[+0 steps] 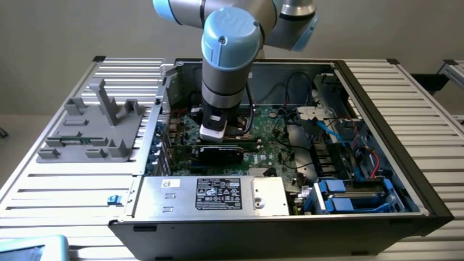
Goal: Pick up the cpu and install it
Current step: 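Install the second cpu locking lever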
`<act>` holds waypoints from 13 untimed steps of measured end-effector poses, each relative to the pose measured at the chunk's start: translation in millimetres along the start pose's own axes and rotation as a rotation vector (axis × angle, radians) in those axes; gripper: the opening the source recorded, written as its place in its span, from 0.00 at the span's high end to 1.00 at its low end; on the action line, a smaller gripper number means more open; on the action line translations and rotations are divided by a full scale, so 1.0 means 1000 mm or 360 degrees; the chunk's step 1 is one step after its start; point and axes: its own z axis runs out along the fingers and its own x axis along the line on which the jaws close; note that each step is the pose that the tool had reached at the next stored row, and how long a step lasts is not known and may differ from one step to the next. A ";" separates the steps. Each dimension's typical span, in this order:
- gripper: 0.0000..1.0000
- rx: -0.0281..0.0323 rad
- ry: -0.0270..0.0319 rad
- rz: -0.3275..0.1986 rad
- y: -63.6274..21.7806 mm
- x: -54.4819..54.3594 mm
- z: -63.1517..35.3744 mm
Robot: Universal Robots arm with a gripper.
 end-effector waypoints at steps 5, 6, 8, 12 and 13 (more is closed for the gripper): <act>0.88 0.00015 -0.00003 0.0000 0.0001 0.000 0.0003; 0.88 0.00018 -0.00002 0.0000 0.0001 0.000 0.0003; 0.88 0.00019 -0.00003 0.0000 0.0001 0.000 0.0003; 0.88 0.00017 -0.00002 0.0000 0.0002 0.000 0.0004; 0.88 0.00016 0.00001 0.0000 0.0002 0.000 0.0005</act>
